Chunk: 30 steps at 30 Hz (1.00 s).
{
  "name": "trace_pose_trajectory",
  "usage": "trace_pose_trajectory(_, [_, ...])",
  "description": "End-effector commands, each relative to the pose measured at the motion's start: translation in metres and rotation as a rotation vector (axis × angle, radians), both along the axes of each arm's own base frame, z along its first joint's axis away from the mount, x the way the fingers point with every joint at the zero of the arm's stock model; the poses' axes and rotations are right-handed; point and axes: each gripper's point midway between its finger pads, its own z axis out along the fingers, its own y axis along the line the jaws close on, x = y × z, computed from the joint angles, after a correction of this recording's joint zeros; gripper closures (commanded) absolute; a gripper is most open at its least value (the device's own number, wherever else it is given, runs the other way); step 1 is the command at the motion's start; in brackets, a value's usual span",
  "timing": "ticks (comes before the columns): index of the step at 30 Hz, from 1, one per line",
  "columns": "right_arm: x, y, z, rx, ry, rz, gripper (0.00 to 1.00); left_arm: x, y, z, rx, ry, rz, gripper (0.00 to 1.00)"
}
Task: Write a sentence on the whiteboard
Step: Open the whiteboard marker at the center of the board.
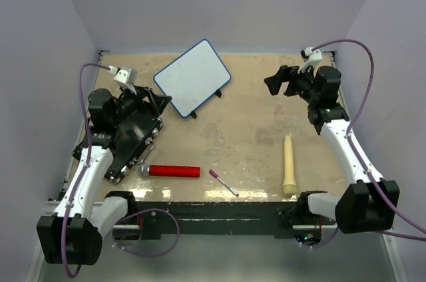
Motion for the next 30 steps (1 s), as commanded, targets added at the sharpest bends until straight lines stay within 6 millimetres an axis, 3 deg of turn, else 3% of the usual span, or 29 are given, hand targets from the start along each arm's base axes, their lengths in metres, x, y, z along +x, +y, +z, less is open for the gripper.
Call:
trace_pose_trajectory(1, [-0.002, 0.001, 0.020, -0.019, -0.086, 0.025, 0.01, -0.008, -0.006, 0.022, -0.019, -0.083, -0.038, 0.00])
trace_pose_trajectory(8, [-0.024, 0.024, 0.015, -0.073, -0.127, 0.229, 0.01, -0.024, -0.042, 0.009, -0.003, -0.046, -0.264, 0.00])
trace_pose_trajectory(13, [-0.071, 0.058, -0.001, -0.205, -0.230, 0.623, 0.02, -0.045, -0.076, -0.018, 0.144, 0.009, -0.381, 0.00])
trace_pose_trajectory(24, [-0.093, 0.067, -0.033, -0.349, -0.289, 0.812, 0.01, -0.113, -0.146, -0.089, 0.474, -0.113, -0.783, 0.07])
trace_pose_trajectory(30, [-0.108, 0.068, -0.040, -0.392, -0.326, 0.885, 0.01, -0.143, -0.163, -0.131, 0.638, -0.189, -0.960, 0.09])
